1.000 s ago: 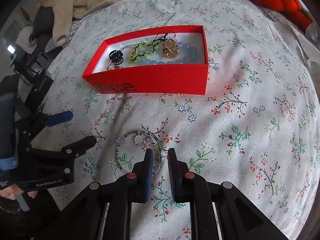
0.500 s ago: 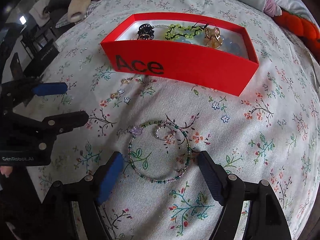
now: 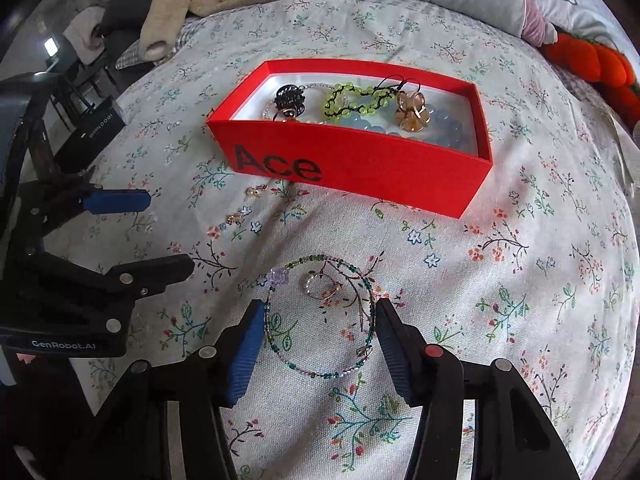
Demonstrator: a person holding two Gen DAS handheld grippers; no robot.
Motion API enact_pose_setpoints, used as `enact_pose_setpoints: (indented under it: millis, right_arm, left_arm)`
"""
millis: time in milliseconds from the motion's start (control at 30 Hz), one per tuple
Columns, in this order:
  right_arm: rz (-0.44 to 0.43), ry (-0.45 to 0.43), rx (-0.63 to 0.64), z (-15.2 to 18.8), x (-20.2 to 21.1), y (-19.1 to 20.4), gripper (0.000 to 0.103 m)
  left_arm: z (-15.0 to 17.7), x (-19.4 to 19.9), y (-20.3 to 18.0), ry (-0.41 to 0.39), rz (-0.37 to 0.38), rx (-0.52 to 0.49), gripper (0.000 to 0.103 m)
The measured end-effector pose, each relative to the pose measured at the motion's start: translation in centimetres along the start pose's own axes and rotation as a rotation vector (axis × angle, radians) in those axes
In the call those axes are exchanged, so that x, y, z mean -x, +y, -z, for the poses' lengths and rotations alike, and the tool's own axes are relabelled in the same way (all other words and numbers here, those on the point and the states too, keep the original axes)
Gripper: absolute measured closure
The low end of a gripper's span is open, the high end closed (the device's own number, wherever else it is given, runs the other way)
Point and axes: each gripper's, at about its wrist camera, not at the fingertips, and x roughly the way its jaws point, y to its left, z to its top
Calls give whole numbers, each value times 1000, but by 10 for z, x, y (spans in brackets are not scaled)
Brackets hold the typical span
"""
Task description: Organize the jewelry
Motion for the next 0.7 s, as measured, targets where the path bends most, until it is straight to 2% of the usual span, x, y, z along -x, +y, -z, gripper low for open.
enact_pose_setpoints:
  millis: [100, 200, 267, 333, 433, 533, 700]
  right_arm:
    - [7, -20, -33, 1, 15, -16, 47]
    - [20, -28, -70, 1, 24, -28, 47]
    - [30, -26, -91, 2, 27, -37, 47]
    - [36, -19, -111, 4, 28, -44, 47]
    - [41, -4, -134, 7, 27, -53, 47]
    - [40, 6, -142, 11, 27, -58, 47]
    - [42, 13, -146, 18, 28, -65, 47]
  left_arm:
    - [-4, -2, -12, -9, 28, -28, 31]
    - [-7, -7, -29, -12, 66, -73, 41]
    - [-9, -10, -41, -15, 100, -115, 56]
    - [-11, -13, -53, -22, 133, -164, 61]
    - [-14, -15, -67, -42, 161, -222, 64]
    - [-18, -20, -73, -47, 177, -235, 66]
    - [-22, -24, -81, -64, 160, -281, 67]
